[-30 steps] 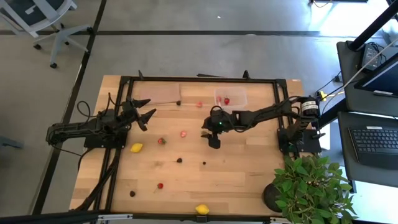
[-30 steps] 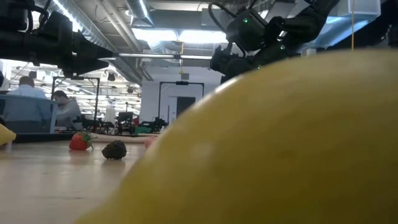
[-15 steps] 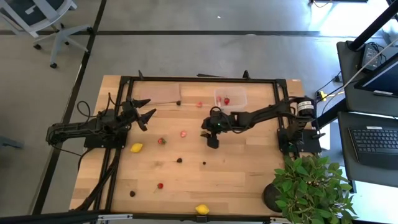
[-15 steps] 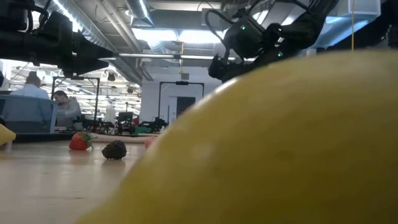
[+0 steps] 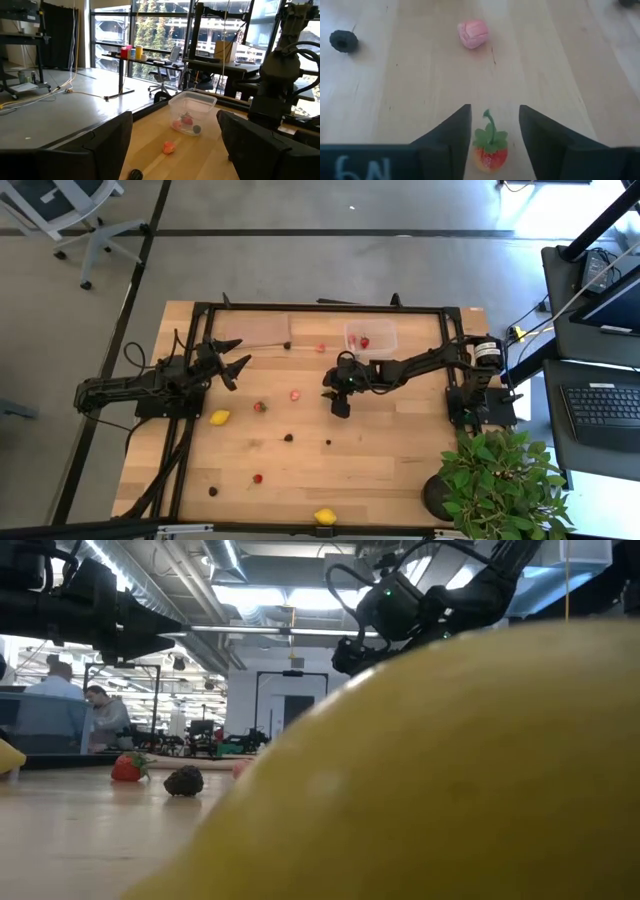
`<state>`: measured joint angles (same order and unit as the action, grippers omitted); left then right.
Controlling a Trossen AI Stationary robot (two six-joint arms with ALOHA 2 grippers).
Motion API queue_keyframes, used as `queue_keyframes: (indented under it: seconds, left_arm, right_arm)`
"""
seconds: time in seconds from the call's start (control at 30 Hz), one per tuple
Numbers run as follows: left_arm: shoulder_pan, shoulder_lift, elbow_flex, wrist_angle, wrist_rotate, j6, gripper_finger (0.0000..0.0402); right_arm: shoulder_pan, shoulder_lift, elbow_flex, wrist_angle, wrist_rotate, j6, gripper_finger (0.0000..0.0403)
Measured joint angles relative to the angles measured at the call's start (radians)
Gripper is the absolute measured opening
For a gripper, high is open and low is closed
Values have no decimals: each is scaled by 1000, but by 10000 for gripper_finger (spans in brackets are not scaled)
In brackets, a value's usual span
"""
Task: Pick and placing Produce into tupperware
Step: Put the strawberry into the transparent bin
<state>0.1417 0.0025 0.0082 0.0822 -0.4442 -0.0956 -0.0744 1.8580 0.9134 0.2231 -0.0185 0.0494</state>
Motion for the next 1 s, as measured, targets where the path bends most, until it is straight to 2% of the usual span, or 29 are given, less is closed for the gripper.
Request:
queue_keyframes:
  seconds: [0.17, 0.3, 1.0]
  left_arm:
    - [0, 0, 0, 0, 0, 0, 291]
    - [0, 0, 0, 0, 0, 0, 291]
    - [0, 0, 0, 0, 0, 0, 291]
  right_arm:
    - [0, 0, 0, -1, 0, -1, 127]
    - [0, 0, 0, -2, -1, -2, 112]
    - [0, 0, 0, -3, -2, -5, 104]
